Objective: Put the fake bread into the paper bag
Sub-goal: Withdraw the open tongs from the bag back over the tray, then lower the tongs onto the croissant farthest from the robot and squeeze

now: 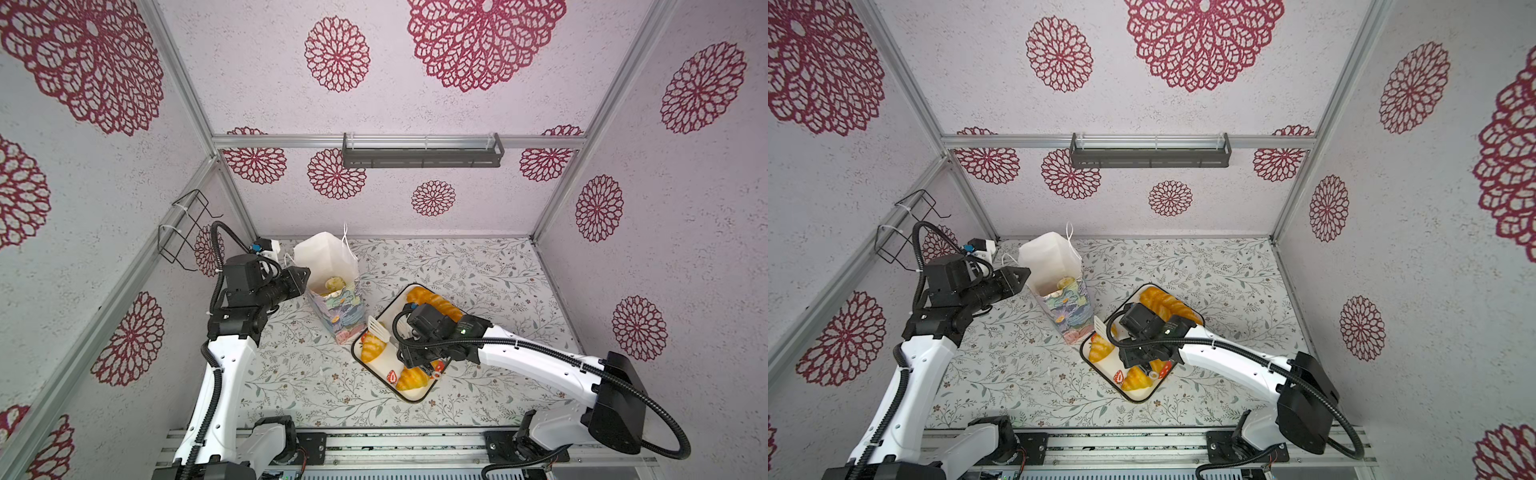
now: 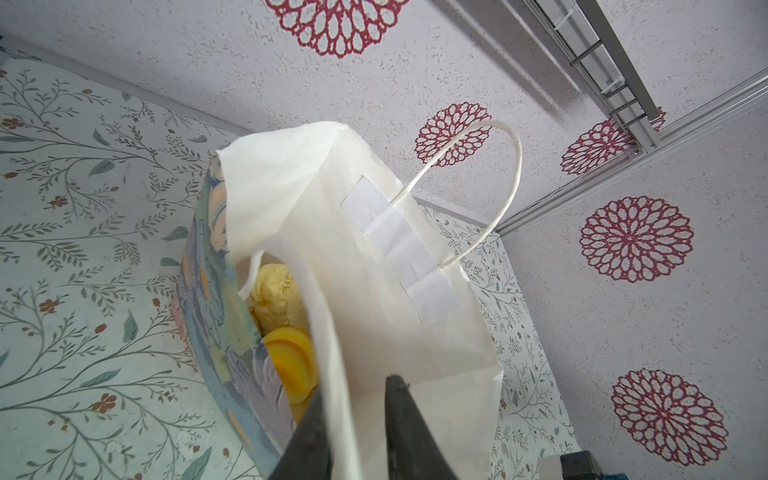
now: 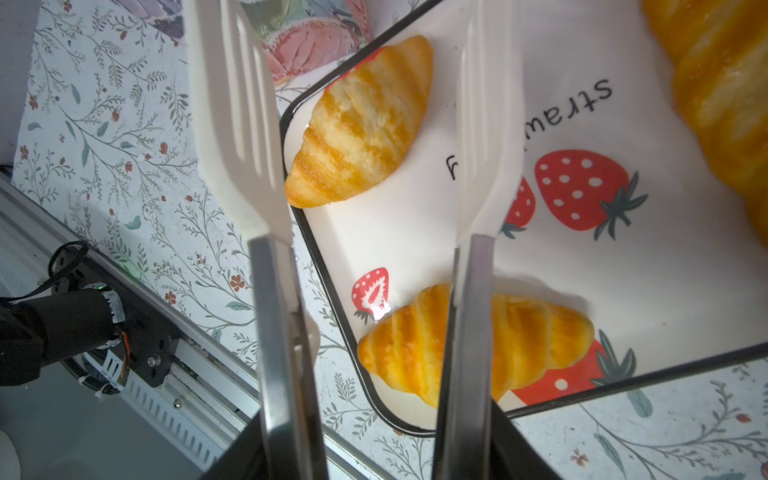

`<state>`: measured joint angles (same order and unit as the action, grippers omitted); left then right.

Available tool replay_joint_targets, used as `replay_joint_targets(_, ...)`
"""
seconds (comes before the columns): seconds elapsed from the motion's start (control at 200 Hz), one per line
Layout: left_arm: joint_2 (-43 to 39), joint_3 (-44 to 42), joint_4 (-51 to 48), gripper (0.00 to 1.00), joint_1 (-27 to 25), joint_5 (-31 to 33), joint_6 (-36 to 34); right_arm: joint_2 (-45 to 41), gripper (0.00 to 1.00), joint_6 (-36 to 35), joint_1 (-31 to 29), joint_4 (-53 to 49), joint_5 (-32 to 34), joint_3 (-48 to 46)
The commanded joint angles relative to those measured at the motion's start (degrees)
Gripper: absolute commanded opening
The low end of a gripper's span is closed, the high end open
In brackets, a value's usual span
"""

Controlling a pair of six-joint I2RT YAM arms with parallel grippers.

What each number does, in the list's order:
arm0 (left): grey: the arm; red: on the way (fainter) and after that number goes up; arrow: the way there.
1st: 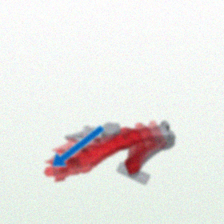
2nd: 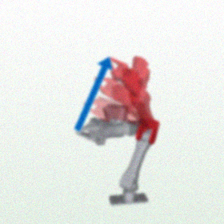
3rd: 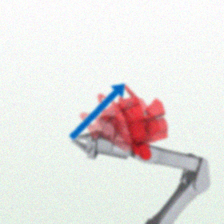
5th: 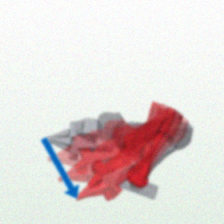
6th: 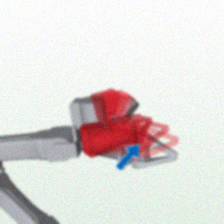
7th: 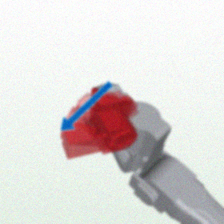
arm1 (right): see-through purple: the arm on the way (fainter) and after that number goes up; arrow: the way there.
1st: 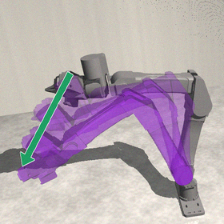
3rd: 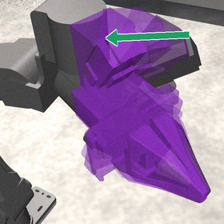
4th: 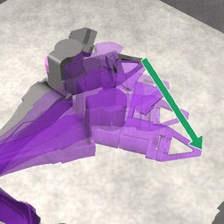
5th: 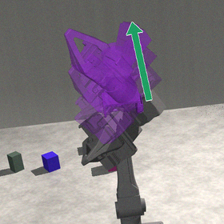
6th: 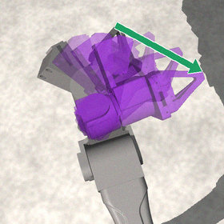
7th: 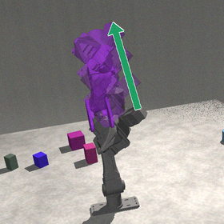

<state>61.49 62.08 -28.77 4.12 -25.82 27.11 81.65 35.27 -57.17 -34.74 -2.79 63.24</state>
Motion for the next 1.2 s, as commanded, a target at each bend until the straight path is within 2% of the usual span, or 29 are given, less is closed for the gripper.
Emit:
replay_joint_targets(0.0, -0.5, 0.7, -0.3, 0.25, -0.4, 0.3, -0.9, -0.3, 0.59, 3.3, -0.1, 2.0, -1.4, -0.3)
replay_joint_targets(0.535, -0.7, 0.7, -0.2, 0.25, -0.4, 0.2, -0.9, 3.4, 0.59, 7.0, -0.8, 6.4, -5.2, -1.6)
replay_joint_targets(1.191, -0.9, 0.8, -0.3, 0.25, -0.4, 0.5, -1.1, 10.1, 0.60, 4.4, -1.8, 4.6, -5.4, 4.2)
